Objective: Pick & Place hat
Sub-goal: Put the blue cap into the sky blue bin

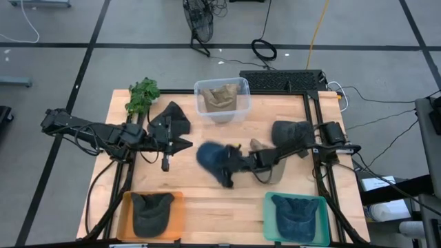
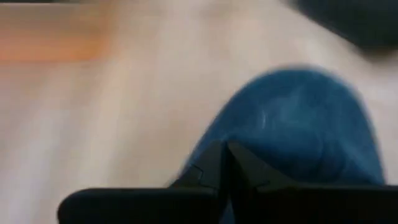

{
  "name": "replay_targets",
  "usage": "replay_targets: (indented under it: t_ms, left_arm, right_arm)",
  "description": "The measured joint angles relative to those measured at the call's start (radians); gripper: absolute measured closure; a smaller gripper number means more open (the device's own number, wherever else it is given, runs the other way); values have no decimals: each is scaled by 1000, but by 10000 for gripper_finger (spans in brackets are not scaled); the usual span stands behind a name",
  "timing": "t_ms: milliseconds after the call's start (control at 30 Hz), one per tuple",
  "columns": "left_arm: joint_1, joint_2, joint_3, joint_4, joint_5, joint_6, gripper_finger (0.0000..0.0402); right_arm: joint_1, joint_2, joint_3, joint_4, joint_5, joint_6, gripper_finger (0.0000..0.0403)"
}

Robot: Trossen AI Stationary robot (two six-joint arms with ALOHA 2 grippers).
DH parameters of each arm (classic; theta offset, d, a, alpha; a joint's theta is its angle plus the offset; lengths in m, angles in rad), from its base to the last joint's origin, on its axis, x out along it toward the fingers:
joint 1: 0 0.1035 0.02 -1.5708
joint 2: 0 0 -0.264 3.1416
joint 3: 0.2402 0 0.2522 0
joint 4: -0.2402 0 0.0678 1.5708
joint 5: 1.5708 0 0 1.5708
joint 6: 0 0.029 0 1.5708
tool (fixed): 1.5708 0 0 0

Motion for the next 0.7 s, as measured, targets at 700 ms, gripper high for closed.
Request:
replay_targets:
  t_ms: [700]
  left_arm:
    - [0,0,0,0,0,-52,376]
  right_arm:
    - [264,-209,1,-261,-25,146,370]
